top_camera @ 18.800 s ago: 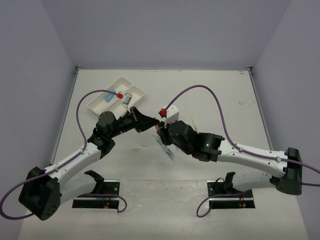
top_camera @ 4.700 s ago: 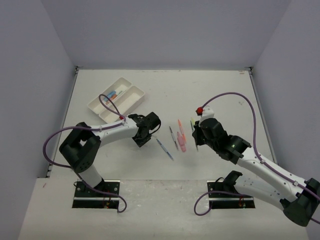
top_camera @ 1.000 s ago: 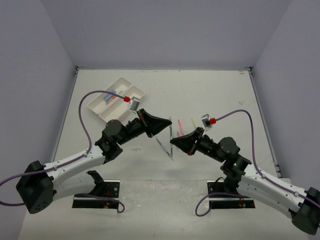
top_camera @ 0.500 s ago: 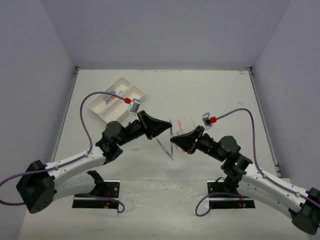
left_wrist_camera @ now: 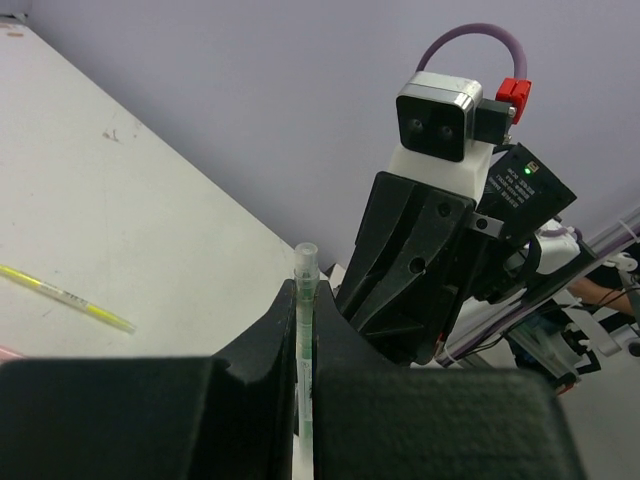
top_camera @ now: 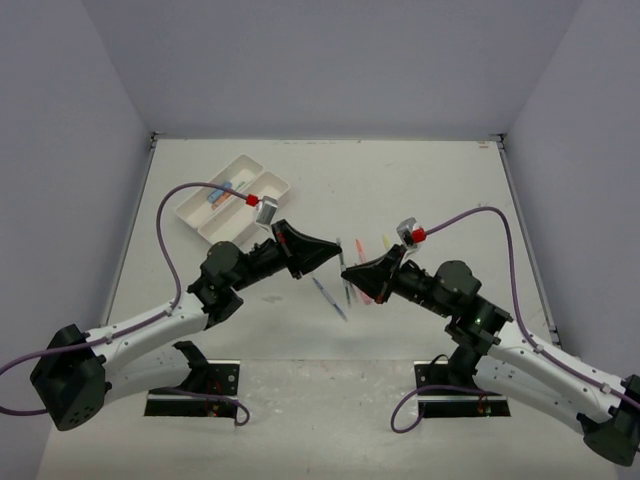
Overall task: Sort the stationery into containers
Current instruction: Close the pen cap on the pen.
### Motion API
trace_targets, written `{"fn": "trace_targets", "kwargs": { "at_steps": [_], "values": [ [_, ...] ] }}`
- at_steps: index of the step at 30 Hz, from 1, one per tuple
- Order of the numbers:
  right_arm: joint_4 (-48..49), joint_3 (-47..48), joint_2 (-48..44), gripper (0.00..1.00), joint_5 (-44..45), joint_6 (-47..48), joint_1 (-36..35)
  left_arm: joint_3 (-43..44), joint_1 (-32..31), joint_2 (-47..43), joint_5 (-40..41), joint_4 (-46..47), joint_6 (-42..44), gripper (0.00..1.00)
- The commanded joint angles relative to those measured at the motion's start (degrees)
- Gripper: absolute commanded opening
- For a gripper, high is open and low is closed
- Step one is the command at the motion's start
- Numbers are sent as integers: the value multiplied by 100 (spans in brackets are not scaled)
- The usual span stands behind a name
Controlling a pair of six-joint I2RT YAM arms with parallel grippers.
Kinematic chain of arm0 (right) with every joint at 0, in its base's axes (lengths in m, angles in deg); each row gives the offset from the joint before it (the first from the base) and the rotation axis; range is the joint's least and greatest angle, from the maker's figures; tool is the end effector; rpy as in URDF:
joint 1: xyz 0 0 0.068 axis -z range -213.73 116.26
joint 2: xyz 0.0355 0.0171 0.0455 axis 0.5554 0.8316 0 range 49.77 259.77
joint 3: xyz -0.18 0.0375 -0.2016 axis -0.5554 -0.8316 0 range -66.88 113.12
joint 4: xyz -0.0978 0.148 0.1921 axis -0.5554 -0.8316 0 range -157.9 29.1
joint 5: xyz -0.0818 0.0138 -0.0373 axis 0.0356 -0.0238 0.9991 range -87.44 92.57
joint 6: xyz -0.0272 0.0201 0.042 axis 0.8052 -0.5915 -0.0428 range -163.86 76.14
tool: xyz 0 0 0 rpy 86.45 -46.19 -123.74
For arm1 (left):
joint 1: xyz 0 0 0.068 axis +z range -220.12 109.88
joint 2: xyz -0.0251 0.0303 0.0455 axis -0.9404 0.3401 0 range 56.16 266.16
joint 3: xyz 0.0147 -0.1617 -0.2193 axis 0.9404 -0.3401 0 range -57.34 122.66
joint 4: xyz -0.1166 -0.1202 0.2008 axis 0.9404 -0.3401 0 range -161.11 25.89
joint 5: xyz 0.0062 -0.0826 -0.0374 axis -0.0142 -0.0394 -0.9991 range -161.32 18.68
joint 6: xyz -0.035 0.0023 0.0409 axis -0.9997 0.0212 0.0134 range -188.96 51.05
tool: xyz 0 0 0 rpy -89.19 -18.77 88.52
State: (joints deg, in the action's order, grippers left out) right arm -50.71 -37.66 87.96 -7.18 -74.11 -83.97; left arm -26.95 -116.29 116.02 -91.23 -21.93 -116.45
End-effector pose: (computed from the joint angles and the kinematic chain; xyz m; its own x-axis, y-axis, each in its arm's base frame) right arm 0.1060 0.1368 0.3001 -0.4244 0.2661 -0.8655 -0.7548 0.4240 0.5005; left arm 0.1539 -0.1780 0.2972 -0.5668 -0.4103 -0.7144 0.7260 0.1611 -0.6686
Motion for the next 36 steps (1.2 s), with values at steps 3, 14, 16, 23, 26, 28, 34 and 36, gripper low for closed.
{"fn": "trace_targets", "kwargs": {
  "at_steps": [3,14,16,23,26,28,34,36],
  "values": [
    [512,898,145,0,502,588,111,29,-50,-40,-583,-596,129,0],
    [685,789,484,0,-184,486,116,474,-47,-436,-62,-1114,411,10],
    [688,758,497,0,-237,476,113,505,-43,-484,13,-1121,418,0],
    [713,681,514,0,-444,497,111,596,-41,-607,61,-1063,481,40],
    [713,674,528,0,-549,488,111,635,-41,-608,50,-1032,522,42],
    [727,691,551,0,-721,485,111,666,-41,-594,80,-1032,544,39],
    [621,825,706,0,-1039,535,93,685,-44,-461,60,-804,513,16],
    [616,827,725,0,-1047,533,93,705,-50,-458,31,-782,513,1]
  ]
}}
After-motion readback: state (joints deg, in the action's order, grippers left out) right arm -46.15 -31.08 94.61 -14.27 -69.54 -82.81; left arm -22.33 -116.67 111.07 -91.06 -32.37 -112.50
